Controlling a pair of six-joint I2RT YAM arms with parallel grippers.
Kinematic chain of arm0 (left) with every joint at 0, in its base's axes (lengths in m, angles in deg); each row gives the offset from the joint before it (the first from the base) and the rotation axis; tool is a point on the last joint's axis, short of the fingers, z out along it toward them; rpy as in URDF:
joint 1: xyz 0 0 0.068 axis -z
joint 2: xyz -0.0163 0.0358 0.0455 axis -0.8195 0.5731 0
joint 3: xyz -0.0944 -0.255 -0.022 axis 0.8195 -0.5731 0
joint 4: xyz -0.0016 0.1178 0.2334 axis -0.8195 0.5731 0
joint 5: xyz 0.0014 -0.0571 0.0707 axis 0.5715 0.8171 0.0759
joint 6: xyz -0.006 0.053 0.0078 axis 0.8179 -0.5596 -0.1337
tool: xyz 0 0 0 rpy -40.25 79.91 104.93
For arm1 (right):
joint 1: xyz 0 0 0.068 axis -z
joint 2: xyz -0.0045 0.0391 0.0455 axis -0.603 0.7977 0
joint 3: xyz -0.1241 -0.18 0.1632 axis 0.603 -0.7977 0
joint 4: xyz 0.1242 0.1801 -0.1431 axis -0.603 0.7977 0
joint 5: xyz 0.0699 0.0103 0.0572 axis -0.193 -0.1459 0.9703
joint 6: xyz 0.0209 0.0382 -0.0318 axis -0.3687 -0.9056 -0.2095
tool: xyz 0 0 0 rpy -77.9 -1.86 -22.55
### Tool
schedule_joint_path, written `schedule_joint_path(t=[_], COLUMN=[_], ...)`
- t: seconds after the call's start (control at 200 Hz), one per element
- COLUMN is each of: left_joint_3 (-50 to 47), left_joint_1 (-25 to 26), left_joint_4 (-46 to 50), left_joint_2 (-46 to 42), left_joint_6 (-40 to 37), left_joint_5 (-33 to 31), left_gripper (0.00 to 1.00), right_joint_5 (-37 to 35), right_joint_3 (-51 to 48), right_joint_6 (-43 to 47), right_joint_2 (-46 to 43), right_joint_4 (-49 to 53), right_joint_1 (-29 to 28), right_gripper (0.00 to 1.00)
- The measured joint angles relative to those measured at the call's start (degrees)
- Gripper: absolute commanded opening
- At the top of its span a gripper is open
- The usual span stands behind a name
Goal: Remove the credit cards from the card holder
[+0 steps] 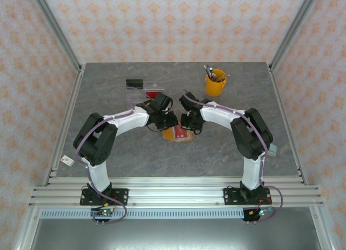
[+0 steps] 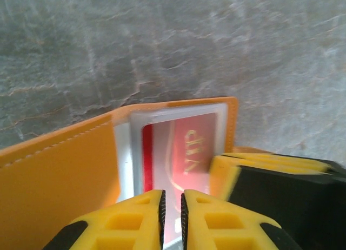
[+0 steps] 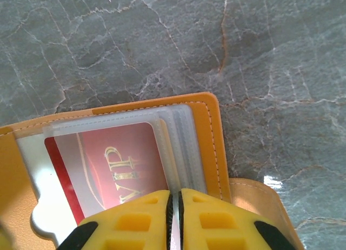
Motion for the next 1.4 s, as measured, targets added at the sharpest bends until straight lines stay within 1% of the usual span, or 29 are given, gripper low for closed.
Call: schedule_joint_path(t=[0.125, 0.295, 0.596, 0.791, 1.401], left_joint_3=[-2.86, -6.78, -10.25, -10.64, -10.56], left_joint_1=[-0.68, -2.01, -3.15, -3.85, -4.04], left_joint_4=[-0.74, -5.46, -14.56, -18.23, -19.74], left_joint_2=[0.17, 0.17, 0.17, 0.35, 2.51], left_joint_6=[-0.55, -0.63, 0.17, 0.92, 0.87], left_joint_5=[0.04, 1.64, 6.01, 8.09, 10.6], left_gripper=[0.18, 0.17, 0.17, 0.16, 0.17], right_joint_5=[0.57, 1.18, 1.25, 1.44, 2.19], right_joint_3=[-0.22, -0.42, -0.46, -0.46, -0.48], right_joint_6=[0.02, 0.02, 0.02, 0.0, 0.0], right_joint_2=[-0.09, -0.2, -0.22, -0.22, -0.22], right_joint_4=[-0.24, -0.48, -0.57, -0.59, -0.79], right_joint_1=[0.28, 0.52, 0.52, 0.55, 0.74], right_gripper=[0.13, 0.11, 0.11, 0.11, 0.1])
